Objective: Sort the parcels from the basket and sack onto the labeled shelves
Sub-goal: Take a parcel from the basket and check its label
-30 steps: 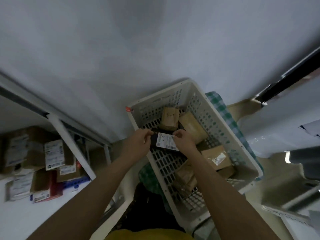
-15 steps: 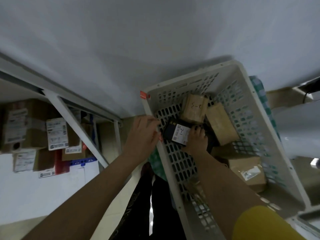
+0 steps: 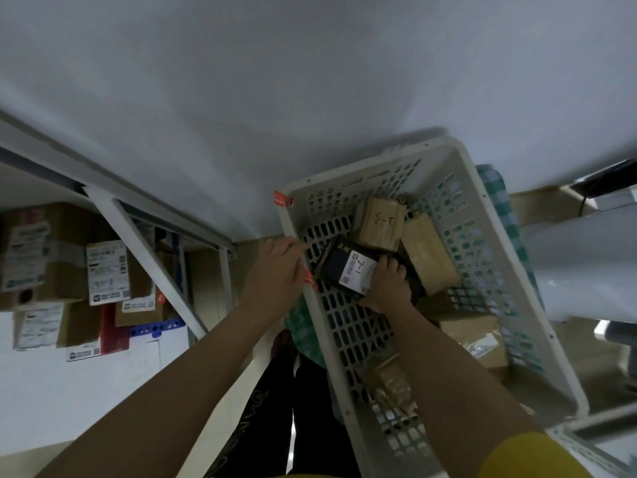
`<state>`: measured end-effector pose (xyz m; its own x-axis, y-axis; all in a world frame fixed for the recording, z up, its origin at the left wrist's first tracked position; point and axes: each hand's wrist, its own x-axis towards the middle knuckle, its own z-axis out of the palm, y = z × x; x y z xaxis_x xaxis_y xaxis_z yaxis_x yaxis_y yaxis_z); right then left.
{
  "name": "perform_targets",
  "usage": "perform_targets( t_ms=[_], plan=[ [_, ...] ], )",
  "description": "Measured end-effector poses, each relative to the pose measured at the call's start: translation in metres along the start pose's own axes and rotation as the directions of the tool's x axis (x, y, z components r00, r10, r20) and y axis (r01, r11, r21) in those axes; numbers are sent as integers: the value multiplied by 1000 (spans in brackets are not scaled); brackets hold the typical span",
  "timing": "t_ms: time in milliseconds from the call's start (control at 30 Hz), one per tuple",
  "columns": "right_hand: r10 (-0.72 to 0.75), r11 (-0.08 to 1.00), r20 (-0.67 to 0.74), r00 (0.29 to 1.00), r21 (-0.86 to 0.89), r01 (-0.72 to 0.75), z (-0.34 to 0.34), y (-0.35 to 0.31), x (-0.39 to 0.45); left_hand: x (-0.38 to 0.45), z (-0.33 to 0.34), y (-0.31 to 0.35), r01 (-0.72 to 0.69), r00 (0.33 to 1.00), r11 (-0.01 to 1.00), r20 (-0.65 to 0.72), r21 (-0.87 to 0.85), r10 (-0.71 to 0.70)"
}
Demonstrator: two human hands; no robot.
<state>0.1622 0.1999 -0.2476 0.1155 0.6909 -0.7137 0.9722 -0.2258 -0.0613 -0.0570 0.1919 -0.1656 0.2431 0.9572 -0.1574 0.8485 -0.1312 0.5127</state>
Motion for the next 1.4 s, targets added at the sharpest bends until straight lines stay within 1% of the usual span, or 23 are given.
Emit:
perform_targets(
  t_ms=[100, 200, 300, 367, 400, 467, 500, 533, 633, 733, 800, 833, 867, 900, 933, 967, 1000, 1033, 1067, 1100, 1167, 1300, 1400],
  plan=[
    [-27, 995, -5, 1000, 99, 28, -24, 5, -24, -1, -2, 0, 12, 1000, 1000, 26, 16, -13],
    [-45, 970, -73, 996, 237, 61, -48, 10, -58, 3, -12, 9, 40, 999, 999, 38, -31, -39],
    [-61, 952, -188, 980, 283, 114, -72, 16, -97, 14, -32, 32, 243, 968, 956, 102, -164, -229],
    [-60, 947, -278, 959, 287, 143, -85, 19, -122, 19, -47, 53, 300, 952, 921, 139, -249, -273],
    [-67, 943, -324, 944, 289, 166, -91, 20, -133, 21, -54, 65, 301, 953, 893, 147, -336, -266],
    [-95, 939, -396, 913, 269, 214, -99, 24, -152, 20, -68, 89, 317, 948, 773, 200, -549, -247],
    [-112, 941, -422, 900, 245, 232, -103, 27, -161, 20, -74, 97, 321, 946, 708, 241, -629, -215],
    [-126, 946, -438, 890, 216, 240, -105, 29, -168, 19, -77, 104, 316, 946, 673, 281, -669, -165],
    [-166, 957, -485, 859, 131, 258, -113, 34, -189, 13, -87, 112, 304, 928, 704, 367, -642, -65],
    [-193, 953, -562, 804, 86, 289, -118, 39, -202, 11, -91, 115, 289, 930, 761, 360, -580, -78],
    [-154, 950, -626, 765, 119, 289, -114, 42, -205, 10, -94, 118, 296, 941, 748, 317, -595, -119],
    [-76, 935, -670, 739, 209, 286, -111, 43, -206, 10, -95, 119, 317, 939, 709, 314, -630, -140],
    [40, 888, -700, 713, 352, 296, -108, 42, -209, 11, -97, 121, 358, 929, 645, 328, -675, -172],
    [173, 790, -693, 700, 522, 322, -107, 41, -213, 12, -98, 122, 404, 914, 568, 349, -717, -208],
    [290, 637, -647, 706, 680, 362, -107, 39, -216, 11, -101, 126, 439, 899, 497, 369, -749, -237],
    [365, 455, -565, 740, 802, 387, -109, 38, -219, 10, -104, 130, 467, 884, 431, 392, -772, -255],
    [383, 264, -467, 797, 882, 391, -112, 36, -222, 9, -106, 134, 493, 868, 371, 420, -787, -263],
    [351, 89, -370, 860, 927, 363, -114, 34, -223, 7, -106, 138, 509, 859, 319, 446, -800, -252],
    [293, -55, -285, 913, 948, 314, -117, 32, -222, 3, -108, 142, 512, 857, 275, 462, -814, -226],
    [234, -148, -232, 944, 951, 270, -122, 30, -222, 0, -108, 146, 499, 865, 241, 463, -832, -193],
    [174, -214, -227, 958, 941, 261, -133, 26, -223, -5, -108, 150, 474, 881, 216, 457, -854, -125],
    [177, -251, -285, 942, 912, 324, -141, 24, -226, -13, -109, 150, 485, 871, 224, 491, -845, -32],
    [170, -258, -290, 942, 909, 326, -140, 30, -228, -17, -113, 146, 482, 858, 314, 514, -818, 23]
  ],
)
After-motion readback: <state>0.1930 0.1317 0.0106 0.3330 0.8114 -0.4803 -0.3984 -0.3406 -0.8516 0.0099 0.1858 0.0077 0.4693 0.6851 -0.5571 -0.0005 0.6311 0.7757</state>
